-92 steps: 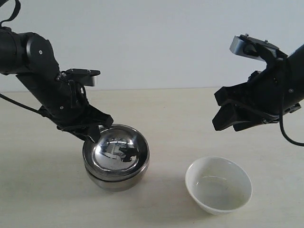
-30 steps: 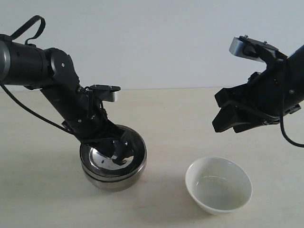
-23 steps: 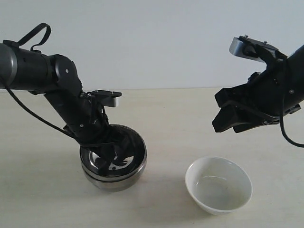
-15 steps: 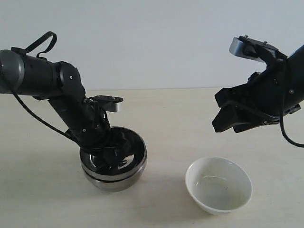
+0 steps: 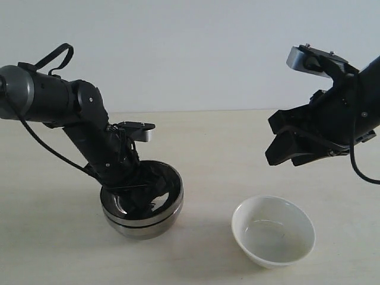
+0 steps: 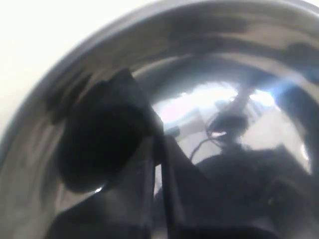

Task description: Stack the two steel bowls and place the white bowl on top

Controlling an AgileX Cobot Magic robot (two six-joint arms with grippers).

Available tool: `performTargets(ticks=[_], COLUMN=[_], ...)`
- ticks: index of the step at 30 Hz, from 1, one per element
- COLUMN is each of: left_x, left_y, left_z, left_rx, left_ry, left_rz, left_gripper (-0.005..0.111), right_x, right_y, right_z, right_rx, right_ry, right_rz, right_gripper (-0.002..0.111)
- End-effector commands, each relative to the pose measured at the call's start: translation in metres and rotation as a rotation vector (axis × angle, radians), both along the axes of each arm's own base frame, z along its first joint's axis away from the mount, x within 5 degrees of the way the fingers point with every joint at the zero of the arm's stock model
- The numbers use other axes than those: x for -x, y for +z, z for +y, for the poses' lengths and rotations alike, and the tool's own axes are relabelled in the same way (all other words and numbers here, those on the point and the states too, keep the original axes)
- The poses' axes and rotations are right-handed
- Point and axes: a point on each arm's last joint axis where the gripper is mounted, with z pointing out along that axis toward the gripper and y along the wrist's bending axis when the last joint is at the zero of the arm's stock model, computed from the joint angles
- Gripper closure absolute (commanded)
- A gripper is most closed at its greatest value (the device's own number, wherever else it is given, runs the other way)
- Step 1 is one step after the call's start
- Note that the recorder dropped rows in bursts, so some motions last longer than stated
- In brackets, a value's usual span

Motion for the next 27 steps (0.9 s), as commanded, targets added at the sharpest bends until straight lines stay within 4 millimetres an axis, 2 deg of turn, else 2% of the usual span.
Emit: performTargets(ticks=[1, 4, 11, 14, 18, 24, 27], left_x=[0.000, 0.000, 0.008, 0.019, 0.033, 0.057, 0.064], left_y=[0.000, 0.010, 0.065, 0.107, 0.143, 0.181, 0.192], left_z=[-0.002, -0.002, 0.001, 0.004, 0.010, 0.019, 0.022], left_rx=[0.002, 0.013, 0.067, 0.125, 0.167, 0.195, 0.207], left_ry=[-0.005, -0.005, -0.009, 0.002, 0.023, 0.003, 0.000], left_rz=[-0.004, -0.029, -0.138, -0.227, -0.280, -0.327, -0.351], left_gripper=[0.103, 0.103, 0.103, 0.103, 0.103, 0.103, 0.103], right_x=[0.001, 0.001, 0.001, 0.003, 0.009, 0.009, 0.008], right_y=[0.000, 0.000, -0.008, -0.022, -0.036, -0.070, -0.079], right_z=[0.000, 0.000, -0.006, -0.015, -0.019, -0.022, -0.022], right_rx=[-0.005, -0.005, 0.054, 0.141, 0.167, 0.203, 0.204], right_ry=[-0.001, -0.001, -0.035, -0.105, -0.115, -0.163, -0.172], right_rz=[-0.002, -0.002, -0.002, 0.026, 0.064, 0.108, 0.124], right_gripper=[0.064, 0.064, 0.064, 0.064, 0.064, 0.064, 0.064])
